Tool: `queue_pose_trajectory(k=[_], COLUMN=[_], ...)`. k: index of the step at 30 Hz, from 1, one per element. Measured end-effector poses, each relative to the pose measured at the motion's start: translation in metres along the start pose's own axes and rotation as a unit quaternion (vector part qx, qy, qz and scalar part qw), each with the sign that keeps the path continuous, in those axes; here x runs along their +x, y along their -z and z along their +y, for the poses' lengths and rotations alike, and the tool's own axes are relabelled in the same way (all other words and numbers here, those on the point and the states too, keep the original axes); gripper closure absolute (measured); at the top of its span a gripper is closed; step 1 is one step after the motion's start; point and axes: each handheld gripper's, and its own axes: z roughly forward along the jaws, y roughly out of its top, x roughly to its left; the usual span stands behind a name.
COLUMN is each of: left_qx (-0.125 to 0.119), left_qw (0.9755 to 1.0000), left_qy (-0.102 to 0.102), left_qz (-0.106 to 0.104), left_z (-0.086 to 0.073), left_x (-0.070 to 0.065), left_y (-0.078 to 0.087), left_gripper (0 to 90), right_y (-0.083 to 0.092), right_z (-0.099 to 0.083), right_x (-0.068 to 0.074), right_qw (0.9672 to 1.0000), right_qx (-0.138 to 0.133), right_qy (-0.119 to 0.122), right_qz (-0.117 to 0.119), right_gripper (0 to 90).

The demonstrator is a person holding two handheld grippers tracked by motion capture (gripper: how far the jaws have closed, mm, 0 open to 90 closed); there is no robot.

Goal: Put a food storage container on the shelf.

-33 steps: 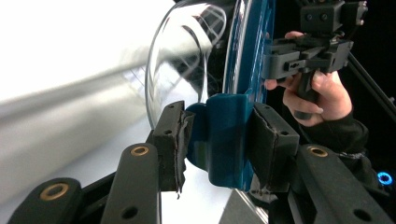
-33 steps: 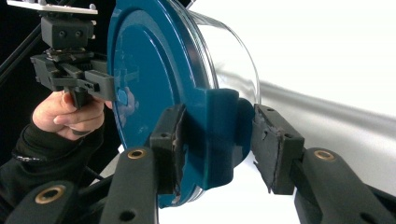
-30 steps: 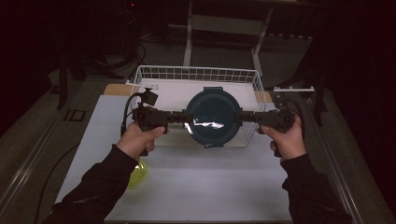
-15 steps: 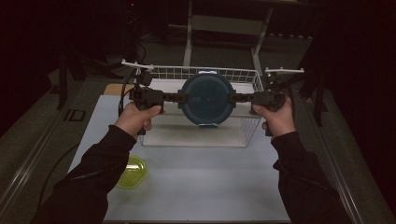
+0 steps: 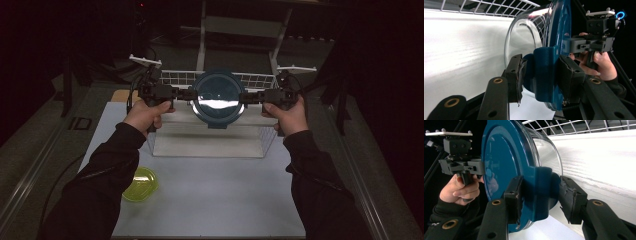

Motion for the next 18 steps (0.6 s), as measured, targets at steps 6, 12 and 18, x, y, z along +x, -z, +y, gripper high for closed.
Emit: queue_pose_trajectory(k=[6,12,18], left_qx=[-0.012,-0.011,-0.013], left_qw=[0.9996,0.9992,0.9981], left_qy=[0.025,0.039,0.059], left_qz=[-0.008,-0.006,-0.01], left_z=[0.004,0.005,0.004], left_x=[0.011,0.017,0.026], left_y=[-0.005,-0.007,-0.011], left_gripper=[55.3,54.1,51.8], right_y=[-0.003,-0.007,-0.011], right_z=[0.006,0.01,0.013], right_x=[-0.002,-0.007,-0.014], right_qw=[0.9997,0.9991,0.9977], right_qx=[0.011,0.014,0.012], right_qy=[-0.02,-0.039,-0.067], right_qz=[-0.01,-0.006,0.002], right_gripper=[53.3,52.5,51.2])
